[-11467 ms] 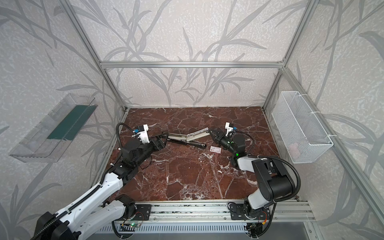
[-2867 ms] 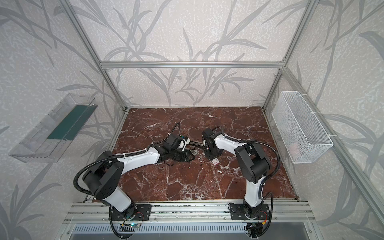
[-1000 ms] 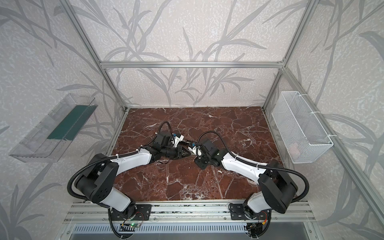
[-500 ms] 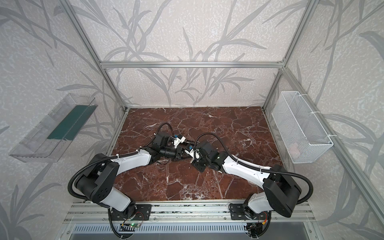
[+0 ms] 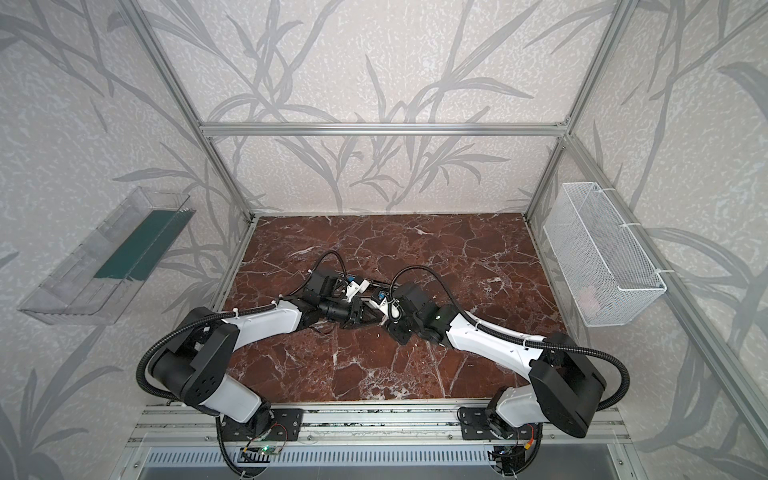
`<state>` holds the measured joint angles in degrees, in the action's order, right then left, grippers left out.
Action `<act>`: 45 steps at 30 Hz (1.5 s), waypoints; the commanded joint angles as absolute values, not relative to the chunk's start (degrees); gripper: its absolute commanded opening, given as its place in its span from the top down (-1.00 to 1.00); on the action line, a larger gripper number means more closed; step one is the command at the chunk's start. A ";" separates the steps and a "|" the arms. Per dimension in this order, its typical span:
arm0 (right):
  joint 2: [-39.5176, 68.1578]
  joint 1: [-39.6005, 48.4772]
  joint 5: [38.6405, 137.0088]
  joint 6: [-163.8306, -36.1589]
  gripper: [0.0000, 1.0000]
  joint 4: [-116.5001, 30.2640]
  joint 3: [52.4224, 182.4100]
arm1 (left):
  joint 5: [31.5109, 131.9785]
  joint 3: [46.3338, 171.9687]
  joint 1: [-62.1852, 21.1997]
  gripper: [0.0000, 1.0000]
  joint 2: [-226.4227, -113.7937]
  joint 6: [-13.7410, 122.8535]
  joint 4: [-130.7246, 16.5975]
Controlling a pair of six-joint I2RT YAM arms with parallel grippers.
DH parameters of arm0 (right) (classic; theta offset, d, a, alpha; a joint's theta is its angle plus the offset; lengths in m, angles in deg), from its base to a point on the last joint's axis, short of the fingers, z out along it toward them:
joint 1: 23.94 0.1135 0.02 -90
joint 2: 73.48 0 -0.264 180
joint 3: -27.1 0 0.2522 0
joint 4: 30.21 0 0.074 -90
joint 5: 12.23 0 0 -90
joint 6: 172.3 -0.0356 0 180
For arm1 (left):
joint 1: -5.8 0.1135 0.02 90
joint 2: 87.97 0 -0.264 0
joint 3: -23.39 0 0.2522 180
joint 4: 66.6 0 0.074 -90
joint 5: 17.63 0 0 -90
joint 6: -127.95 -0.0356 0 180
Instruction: Load the staples into the stapler
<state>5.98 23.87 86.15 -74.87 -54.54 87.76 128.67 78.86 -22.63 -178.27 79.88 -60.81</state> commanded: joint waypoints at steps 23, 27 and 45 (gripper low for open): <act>4.49 24.46 84.62 -74.38 0.23 -52.93 87.09 | 132.41 79.28 -23.78 0.66 -180.93 80.40 -63.45; 4.74 24.48 84.54 -74.41 0.23 -52.87 86.89 | 132.03 79.43 -23.82 0.65 -180.95 80.84 -64.10; 6.69 25.43 83.40 -73.40 0.23 -53.22 86.92 | 132.66 74.75 -21.43 0.69 -178.30 88.62 -77.02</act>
